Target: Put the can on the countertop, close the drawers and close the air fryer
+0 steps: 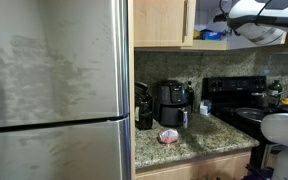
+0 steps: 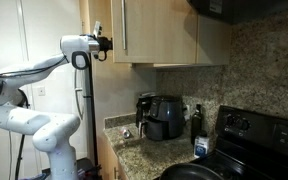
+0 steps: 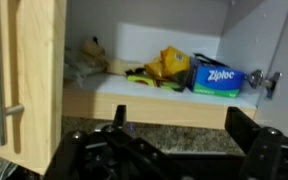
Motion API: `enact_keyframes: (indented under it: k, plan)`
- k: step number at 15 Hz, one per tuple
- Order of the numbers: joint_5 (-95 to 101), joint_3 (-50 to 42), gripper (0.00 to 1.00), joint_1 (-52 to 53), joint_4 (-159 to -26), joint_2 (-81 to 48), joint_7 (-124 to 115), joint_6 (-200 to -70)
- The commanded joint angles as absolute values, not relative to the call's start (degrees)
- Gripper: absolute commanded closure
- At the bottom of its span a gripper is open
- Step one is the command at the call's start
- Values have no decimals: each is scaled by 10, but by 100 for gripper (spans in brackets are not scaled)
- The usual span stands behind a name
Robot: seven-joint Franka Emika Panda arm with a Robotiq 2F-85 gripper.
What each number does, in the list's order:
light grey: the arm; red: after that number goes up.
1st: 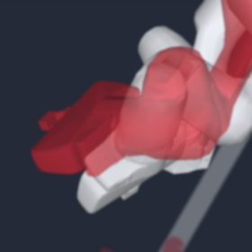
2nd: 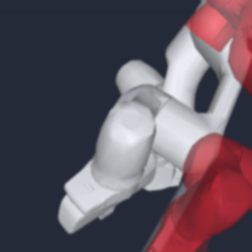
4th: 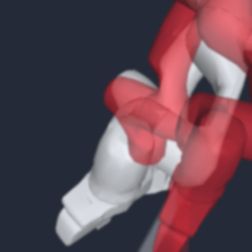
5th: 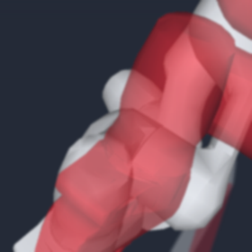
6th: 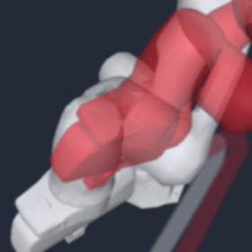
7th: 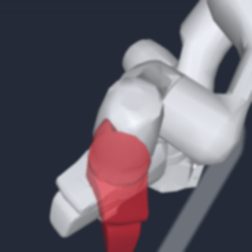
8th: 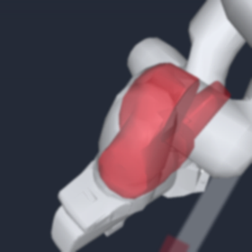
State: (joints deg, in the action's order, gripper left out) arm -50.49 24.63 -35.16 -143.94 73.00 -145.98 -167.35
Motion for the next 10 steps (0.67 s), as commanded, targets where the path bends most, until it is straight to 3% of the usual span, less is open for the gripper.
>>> enact_keyframes:
  k: [1,5,6,10]
  plan:
    - [-383,216,0,-412,-1470,796,-1550,-1531]
    - [-395,169,0,-536,-1466,930,-1491,-1347]
    - [-348,140,0,-543,-1409,852,-1491,-1368]
    - [-327,55,0,-660,-1365,881,-1492,-1336]
